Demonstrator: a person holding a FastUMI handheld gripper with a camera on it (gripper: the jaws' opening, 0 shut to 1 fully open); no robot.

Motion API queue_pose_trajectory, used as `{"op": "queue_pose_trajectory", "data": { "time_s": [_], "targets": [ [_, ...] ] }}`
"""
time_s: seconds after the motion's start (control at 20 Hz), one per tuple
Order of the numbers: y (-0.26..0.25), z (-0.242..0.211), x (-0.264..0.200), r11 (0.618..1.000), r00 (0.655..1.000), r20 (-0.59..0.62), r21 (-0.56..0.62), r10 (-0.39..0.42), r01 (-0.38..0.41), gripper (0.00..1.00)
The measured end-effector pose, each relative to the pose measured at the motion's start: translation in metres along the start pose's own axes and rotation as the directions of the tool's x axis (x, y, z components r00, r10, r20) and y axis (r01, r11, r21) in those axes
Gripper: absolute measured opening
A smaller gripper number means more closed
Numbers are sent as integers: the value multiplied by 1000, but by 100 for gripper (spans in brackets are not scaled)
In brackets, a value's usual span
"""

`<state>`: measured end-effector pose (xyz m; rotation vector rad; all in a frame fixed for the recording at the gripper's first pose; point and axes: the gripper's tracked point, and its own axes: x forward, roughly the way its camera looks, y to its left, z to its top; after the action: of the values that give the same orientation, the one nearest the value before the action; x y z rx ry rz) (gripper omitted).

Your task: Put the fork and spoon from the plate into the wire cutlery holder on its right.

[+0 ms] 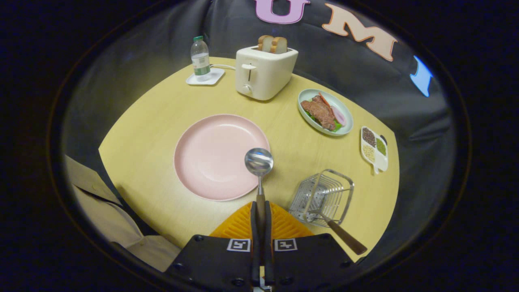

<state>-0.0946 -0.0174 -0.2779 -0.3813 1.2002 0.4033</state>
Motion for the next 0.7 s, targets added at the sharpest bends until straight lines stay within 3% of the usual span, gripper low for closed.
{"op": "queue_pose_trajectory", "data": {
  "time_s": [0.7],
  "targets": [
    [-94, -17, -42, 996, 996, -30, 28, -88, 89, 7]
  ]
}}
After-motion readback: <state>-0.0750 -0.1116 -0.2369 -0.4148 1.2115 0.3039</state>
